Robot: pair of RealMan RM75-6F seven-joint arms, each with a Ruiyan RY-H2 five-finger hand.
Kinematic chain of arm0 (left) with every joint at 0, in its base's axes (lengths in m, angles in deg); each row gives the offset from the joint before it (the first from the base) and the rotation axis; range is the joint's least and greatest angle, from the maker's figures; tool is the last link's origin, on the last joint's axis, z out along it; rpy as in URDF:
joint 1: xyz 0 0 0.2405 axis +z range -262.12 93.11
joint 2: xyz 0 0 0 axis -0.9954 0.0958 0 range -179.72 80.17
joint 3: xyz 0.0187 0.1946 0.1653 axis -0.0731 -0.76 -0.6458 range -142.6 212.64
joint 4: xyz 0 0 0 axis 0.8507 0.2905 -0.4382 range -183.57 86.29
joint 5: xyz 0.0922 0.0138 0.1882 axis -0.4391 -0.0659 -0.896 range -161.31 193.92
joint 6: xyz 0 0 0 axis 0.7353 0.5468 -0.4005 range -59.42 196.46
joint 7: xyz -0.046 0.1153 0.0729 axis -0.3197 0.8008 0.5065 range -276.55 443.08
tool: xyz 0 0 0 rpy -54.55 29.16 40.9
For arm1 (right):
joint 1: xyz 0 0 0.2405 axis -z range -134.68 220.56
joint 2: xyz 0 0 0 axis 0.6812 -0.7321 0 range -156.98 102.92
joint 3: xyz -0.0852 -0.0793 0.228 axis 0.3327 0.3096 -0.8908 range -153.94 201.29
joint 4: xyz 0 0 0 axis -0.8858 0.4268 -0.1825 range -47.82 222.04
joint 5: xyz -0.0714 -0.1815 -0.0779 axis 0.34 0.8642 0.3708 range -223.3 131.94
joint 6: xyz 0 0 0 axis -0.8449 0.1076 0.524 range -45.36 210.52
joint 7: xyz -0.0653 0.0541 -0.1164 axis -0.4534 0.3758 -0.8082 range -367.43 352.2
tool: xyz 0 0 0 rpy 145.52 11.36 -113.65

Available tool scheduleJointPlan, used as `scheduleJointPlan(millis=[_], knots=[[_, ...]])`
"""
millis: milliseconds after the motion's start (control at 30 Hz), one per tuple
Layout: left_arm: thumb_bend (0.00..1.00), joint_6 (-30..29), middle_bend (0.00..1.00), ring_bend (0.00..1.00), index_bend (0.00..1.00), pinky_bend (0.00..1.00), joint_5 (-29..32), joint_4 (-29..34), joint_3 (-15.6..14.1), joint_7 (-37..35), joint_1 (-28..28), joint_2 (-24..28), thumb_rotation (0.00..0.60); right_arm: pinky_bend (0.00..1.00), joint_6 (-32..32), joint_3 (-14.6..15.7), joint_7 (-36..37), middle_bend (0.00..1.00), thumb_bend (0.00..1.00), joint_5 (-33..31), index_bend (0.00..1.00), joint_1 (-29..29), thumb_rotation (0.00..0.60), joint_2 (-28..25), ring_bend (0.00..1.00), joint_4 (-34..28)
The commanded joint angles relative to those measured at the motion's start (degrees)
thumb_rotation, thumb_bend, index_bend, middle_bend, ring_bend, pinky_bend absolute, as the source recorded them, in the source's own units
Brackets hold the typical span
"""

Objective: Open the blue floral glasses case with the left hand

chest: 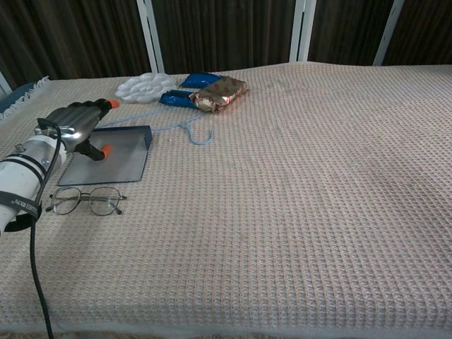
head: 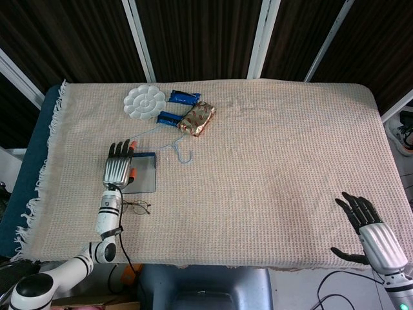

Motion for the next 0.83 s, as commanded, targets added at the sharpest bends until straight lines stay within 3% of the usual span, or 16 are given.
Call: scheduleJointPlan(millis=[33,200,267,333,400,500,667,833], knots=[[0.41,-1.9,0.00,0.00,0.00,0.00,2.9,17.8,-1.7,8.6,4.8,8.7,0.600,0.00,0.1,0.2,-0.4,0.00,0.22,0.3,0.00,0.1,0.600,0.2,0.00,0.0],[0.41,-10.2,0.00,0.00,0.00,0.00,-2.9,43.3,-8.3,8.7,13.7,23.9,0.600,0.00,-1.0,0.2,-2.1,0.00,0.22,0.1,0.00,-0.2,0.600,0.9,0.00,-0.1],[0.41,-12.7,0.00,0.00,0.00,0.00,-7.4,52.9,-12.8,4.6,18.3,31.7,0.600,0.00,-1.8,0.3,-3.3,0.00,0.22,-0.1,0.00,-0.4,0.600,1.3,0.00,-0.2],[0.42,-16.6,0.00,0.00,0.00,0.00,-13.8,57.6,-17.9,-1.1,22.9,38.1,0.600,0.00,-2.7,0.4,-4.8,0.00,0.22,-0.3,0.00,-0.6,0.600,1.8,0.00,-0.4],[0.42,-21.2,0.00,0.00,0.00,0.00,-20.2,57.7,-22.0,-7.5,26.7,41.4,0.600,0.00,-3.4,0.4,-6.1,0.00,0.22,-0.6,0.00,-0.8,0.600,2.3,0.00,-0.6],[0.42,-30.9,0.00,0.00,0.00,0.00,-28.9,50.5,-26.3,-18.6,32.7,41.5,0.600,0.00,-4.6,0.4,-8.8,0.00,0.22,-1.2,0.00,-1.0,0.600,3.4,0.00,-0.9],[0.41,-35.7,0.00,0.00,0.00,0.00,-33.2,45.9,-27.6,-22.9,35.2,41.7,0.600,0.00,-5.7,0.2,-12.0,0.00,0.22,-1.9,0.00,-1.2,0.600,4.8,0.00,-1.3],[0.41,-35.1,0.00,0.00,0.00,0.00,-32.8,45.9,-27.1,-23.4,35.6,42.3,0.600,0.00,-5.3,0.1,-13.3,0.00,0.22,-2.3,0.00,-0.9,0.600,5.4,0.00,-1.1]])
